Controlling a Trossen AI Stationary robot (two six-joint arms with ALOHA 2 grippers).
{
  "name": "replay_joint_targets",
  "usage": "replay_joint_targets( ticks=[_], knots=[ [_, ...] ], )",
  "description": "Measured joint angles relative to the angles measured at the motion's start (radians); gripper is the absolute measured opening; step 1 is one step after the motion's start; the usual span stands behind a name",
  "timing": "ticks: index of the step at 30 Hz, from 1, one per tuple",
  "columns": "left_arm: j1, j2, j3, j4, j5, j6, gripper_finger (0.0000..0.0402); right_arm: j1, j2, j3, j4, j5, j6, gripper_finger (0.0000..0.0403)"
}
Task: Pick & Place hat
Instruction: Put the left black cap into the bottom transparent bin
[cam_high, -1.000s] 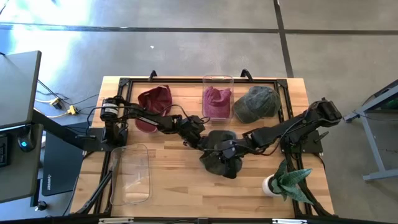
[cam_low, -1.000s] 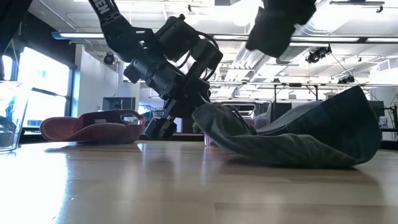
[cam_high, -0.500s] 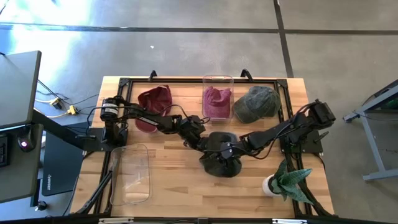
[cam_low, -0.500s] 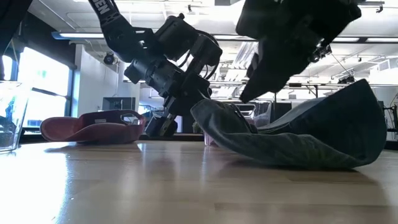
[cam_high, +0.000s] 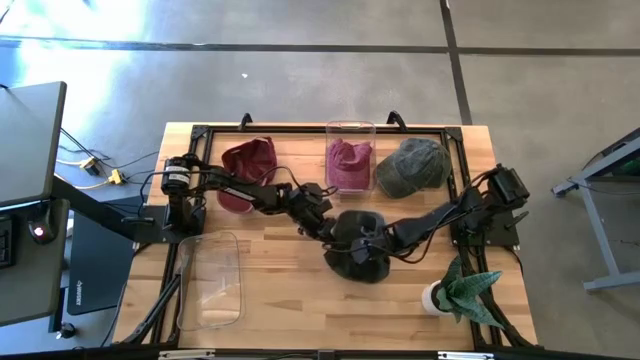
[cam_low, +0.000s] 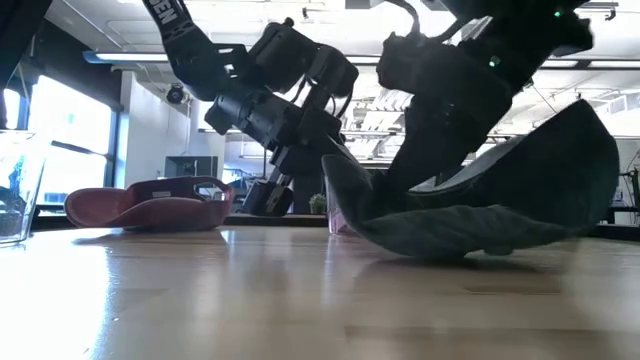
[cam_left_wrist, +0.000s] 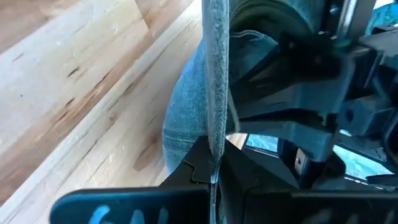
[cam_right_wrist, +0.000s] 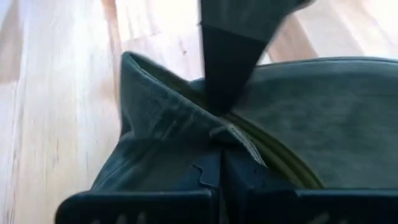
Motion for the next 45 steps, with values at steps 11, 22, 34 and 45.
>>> replay_joint_targets(
  ticks=[11,22,34,45],
  knots=[
    [-0.007,0.001,0.0,-0.027,0.019,0.0,0.0001,0.003,-0.168,0.001,-0.138,-0.043,0.083,0.0],
    [-0.016,0.001,0.0,-0.027,0.002,0.0,0.0001,-0.09,-0.154,0.002,-0.111,-0.496,0.003,0.0],
    [-0.015,0.001,0.0,-0.012,0.0,0.0,0.0001,-0.058,-0.051,0.002,-0.257,-0.176,0.09,0.0],
    [-0.017,0.001,0.0,-0.029,0.014,0.007,0.0001,-0.059,-0.197,0.002,-0.293,-0.295,0.17,0.0]
  ],
)
